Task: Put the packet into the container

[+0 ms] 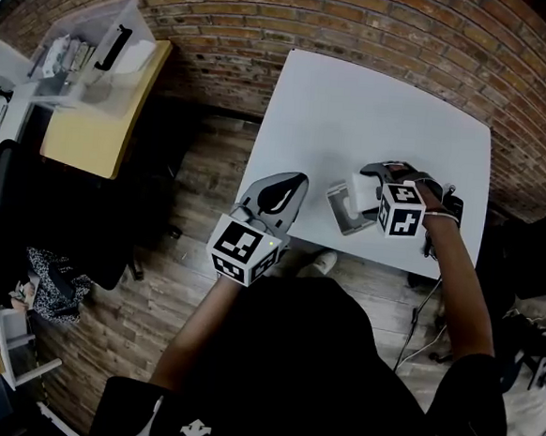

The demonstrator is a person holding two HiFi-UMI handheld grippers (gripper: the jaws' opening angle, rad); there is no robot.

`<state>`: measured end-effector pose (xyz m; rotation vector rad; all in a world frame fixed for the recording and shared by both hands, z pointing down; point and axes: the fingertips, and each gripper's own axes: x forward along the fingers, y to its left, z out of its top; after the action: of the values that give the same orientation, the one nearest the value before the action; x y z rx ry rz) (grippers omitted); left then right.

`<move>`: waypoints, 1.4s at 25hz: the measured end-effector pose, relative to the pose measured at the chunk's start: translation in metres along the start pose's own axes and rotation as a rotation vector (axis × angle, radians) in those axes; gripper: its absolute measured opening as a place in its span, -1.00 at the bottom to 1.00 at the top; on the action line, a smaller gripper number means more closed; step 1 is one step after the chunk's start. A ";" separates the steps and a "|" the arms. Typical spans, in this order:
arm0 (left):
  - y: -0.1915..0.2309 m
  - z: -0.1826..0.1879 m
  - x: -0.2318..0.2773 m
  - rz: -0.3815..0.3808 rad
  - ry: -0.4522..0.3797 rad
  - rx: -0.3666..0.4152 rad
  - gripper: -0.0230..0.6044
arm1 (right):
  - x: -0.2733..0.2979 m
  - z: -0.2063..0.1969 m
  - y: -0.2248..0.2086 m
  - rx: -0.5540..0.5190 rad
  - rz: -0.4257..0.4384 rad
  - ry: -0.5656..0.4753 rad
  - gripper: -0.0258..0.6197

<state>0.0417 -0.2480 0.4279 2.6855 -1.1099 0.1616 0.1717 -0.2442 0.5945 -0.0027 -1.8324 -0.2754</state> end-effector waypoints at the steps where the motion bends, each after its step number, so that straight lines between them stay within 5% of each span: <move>1: 0.000 0.000 0.000 -0.002 0.002 0.001 -0.91 | 0.001 0.003 0.003 -0.014 0.008 0.000 0.32; 16: 0.006 0.003 -0.018 0.017 -0.017 -0.027 -0.91 | 0.034 0.011 0.039 -0.233 0.098 0.071 0.32; 35: -0.004 0.008 -0.022 0.007 -0.037 -0.038 -0.91 | 0.037 0.012 0.037 -0.091 0.060 0.020 0.47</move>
<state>0.0295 -0.2325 0.4151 2.6620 -1.1221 0.0911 0.1554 -0.2108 0.6335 -0.1175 -1.7953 -0.3154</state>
